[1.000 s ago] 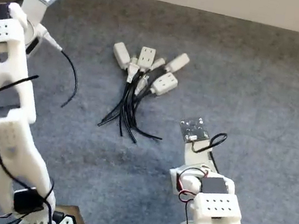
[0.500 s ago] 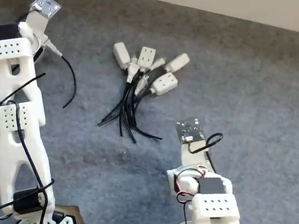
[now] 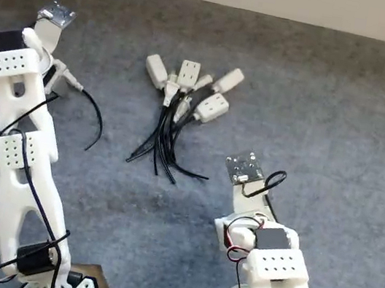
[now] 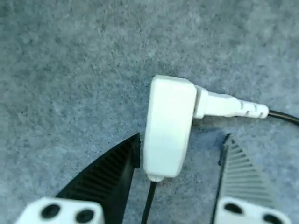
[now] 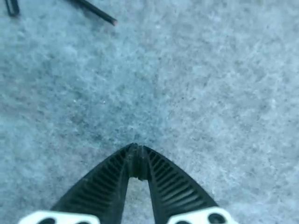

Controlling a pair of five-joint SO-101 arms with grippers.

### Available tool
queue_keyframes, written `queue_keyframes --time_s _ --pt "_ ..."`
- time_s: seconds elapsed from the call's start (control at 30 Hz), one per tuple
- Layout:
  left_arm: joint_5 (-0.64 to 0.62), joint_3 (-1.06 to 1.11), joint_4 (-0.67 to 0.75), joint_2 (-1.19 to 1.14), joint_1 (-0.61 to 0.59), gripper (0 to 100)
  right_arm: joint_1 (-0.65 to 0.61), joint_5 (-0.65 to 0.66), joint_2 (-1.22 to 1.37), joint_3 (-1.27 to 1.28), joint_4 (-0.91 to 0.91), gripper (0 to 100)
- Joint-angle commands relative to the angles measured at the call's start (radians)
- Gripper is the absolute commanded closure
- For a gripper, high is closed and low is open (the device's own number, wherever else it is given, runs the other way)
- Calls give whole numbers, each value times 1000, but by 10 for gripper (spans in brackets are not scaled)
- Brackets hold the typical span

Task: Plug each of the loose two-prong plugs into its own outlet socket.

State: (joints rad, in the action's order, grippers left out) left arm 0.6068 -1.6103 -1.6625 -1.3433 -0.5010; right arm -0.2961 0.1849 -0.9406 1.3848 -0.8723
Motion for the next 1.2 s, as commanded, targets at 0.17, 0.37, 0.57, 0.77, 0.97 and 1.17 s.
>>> queue_keyframes --time_s 0.17,0.37,0.57,0.77,0.97,1.17 --pt "-107 -53 5 268 -33 698 -8 11 -13 -4 13 993" --pt "-204 -53 3 420 68 698 -8 11 -15 -4 13 993" --pt "-209 -50 5 409 315 694 -8 11 -19 -4 13 993" --pt "-210 -51 276 226 495 695 -7 8 -21 -4 13 993" --pt "-236 -51 437 42 504 696 -8 11 -21 -4 12 993" --pt "-239 -51 457 -54 479 696 -8 11 -21 -4 12 993"
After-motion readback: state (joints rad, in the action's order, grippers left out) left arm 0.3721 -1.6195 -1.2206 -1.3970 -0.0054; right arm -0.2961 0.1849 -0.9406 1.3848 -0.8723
